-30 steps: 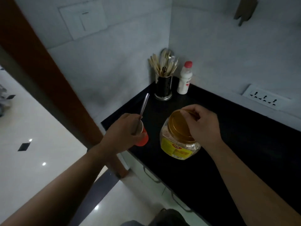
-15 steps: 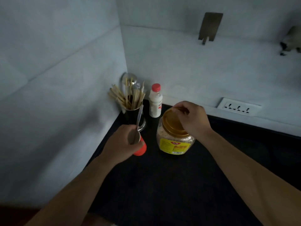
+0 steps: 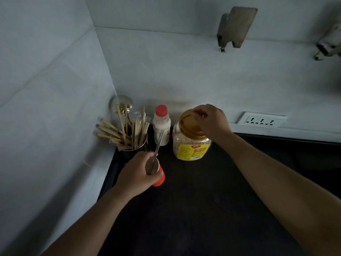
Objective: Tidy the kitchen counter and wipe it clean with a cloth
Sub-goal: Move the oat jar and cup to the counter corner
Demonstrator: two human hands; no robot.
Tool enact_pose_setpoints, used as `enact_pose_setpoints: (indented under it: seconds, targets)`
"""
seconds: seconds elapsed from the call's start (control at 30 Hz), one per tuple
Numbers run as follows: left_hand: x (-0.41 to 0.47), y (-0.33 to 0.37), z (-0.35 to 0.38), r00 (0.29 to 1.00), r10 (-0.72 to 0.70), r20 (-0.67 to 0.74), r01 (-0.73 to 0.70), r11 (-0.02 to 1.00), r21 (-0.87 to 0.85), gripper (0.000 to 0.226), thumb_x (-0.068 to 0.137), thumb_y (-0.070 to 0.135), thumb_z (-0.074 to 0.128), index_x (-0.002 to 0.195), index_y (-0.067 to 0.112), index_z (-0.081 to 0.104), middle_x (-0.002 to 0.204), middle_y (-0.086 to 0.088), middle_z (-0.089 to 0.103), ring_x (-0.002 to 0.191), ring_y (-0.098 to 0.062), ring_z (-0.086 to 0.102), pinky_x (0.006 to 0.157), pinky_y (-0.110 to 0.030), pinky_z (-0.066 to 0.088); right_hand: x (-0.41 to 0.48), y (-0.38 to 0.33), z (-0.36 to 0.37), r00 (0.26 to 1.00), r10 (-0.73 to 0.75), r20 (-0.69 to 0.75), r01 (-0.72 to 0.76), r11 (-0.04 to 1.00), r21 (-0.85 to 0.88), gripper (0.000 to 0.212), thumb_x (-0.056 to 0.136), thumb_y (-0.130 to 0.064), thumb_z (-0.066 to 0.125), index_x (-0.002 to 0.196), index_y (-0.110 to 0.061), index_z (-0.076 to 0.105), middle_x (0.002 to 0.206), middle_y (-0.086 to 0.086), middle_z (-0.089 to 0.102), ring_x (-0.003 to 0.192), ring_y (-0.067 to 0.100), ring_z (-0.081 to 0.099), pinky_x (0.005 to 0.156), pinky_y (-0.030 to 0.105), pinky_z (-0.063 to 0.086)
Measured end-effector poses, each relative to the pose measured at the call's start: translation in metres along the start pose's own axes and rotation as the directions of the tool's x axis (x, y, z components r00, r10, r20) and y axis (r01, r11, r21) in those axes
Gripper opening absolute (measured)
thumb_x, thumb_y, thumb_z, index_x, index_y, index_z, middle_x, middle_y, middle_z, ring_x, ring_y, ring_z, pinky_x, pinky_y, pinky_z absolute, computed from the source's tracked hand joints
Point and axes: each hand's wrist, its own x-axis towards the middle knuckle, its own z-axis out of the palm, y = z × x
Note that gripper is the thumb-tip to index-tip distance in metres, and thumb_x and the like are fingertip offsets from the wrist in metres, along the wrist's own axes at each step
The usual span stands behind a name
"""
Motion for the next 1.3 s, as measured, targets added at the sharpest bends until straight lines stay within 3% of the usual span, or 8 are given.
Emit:
enact_pose_setpoints:
  seconds: [0.2,0.3,0.37,0.5,0.7,1.0,1.2,1.3]
  targets:
    - [0.022,-0.004,0.008,0.999,0.036,0.015,-0.037,0.999,0.014,0.058,0.072,0.042,0.068,0.125,0.029,0.048,0.119,0.017,0.048,0.105,0.002,0.045,0.08,-0.014,0.034,-0.031,0.012,0.004,0.997,0.008,-0.081,-0.008,1.0,-0.002,0.051,0.083,-0.024,0.062,0.131,-0.019,0.045,0.134,0.004,0.042,0.123,0.019,0.04,0.094,0.023,0.031]
    - [0.033,-0.006,0.017,0.998,0.039,0.039,-0.041,0.998,0.044,0.059,0.072,0.041,0.068,0.125,0.026,0.049,0.12,0.013,0.049,0.105,0.0,0.046,0.081,-0.016,0.034,-0.067,0.027,0.018,0.979,0.139,-0.151,-0.137,0.99,0.02,0.069,0.085,-0.038,0.062,0.141,-0.02,0.026,0.146,0.004,0.026,0.133,0.016,0.027,0.101,0.027,0.026]
    - [0.039,-0.007,0.024,0.995,0.056,0.085,-0.063,0.995,0.082,0.059,0.071,0.041,0.069,0.124,0.024,0.05,0.12,0.01,0.05,0.103,-0.003,0.05,0.079,-0.017,0.036,-0.091,0.042,0.031,0.96,0.256,-0.11,-0.256,0.967,0.013,0.075,0.084,-0.041,0.061,0.143,-0.022,0.019,0.15,0.002,0.021,0.137,0.017,0.022,0.105,0.029,0.025]
    - [0.051,-0.01,0.036,0.99,0.039,0.138,-0.059,0.987,0.15,0.058,0.07,0.041,0.07,0.123,0.024,0.05,0.121,0.008,0.05,0.099,-0.007,0.054,0.078,-0.023,0.043,-0.126,0.069,0.059,0.898,0.422,0.125,-0.406,0.904,-0.133,0.078,0.085,-0.048,0.056,0.145,-0.022,0.014,0.155,0.001,0.011,0.142,0.02,0.013,0.114,0.041,0.024]
    - [0.062,-0.013,0.054,0.99,0.003,0.143,-0.029,0.982,0.185,0.059,0.07,0.04,0.071,0.123,0.022,0.05,0.123,0.005,0.05,0.106,-0.014,0.054,0.083,-0.026,0.044,-0.152,0.091,0.093,0.83,0.448,0.332,-0.325,0.873,-0.364,0.079,0.087,-0.053,0.05,0.146,-0.02,0.011,0.157,0.003,0.005,0.143,0.021,0.005,0.114,0.04,0.017]
    - [0.073,-0.015,0.061,0.982,0.013,0.189,-0.051,0.979,0.196,0.06,0.071,0.04,0.071,0.125,0.025,0.048,0.125,0.005,0.049,0.11,-0.014,0.052,0.087,-0.029,0.045,-0.171,0.109,0.111,0.831,0.402,0.384,-0.203,0.862,-0.464,0.076,0.09,-0.058,0.034,0.147,-0.024,-0.002,0.156,0.0,-0.014,0.142,0.019,-0.013,0.111,0.038,-0.004]
    - [0.066,-0.017,0.058,0.961,0.059,0.269,-0.117,0.972,0.206,0.064,0.07,0.041,0.074,0.126,0.026,0.047,0.126,0.009,0.044,0.113,-0.012,0.048,0.088,-0.031,0.047,-0.168,0.11,0.106,0.822,0.41,0.396,-0.228,0.873,-0.431,0.073,0.09,-0.057,0.036,0.147,-0.025,0.003,0.157,-0.002,-0.009,0.143,0.018,-0.009,0.113,0.037,0.0]
    - [0.061,-0.019,0.056,0.958,0.065,0.279,-0.118,0.977,0.179,0.079,0.066,0.044,0.077,0.134,0.028,0.039,0.135,0.008,0.039,0.12,-0.01,0.042,0.093,-0.027,0.041,-0.159,0.105,0.101,0.824,0.427,0.372,-0.288,0.882,-0.374,0.072,0.09,-0.055,0.039,0.147,-0.022,0.009,0.158,-0.001,0.002,0.144,0.018,0.001,0.114,0.038,0.009]
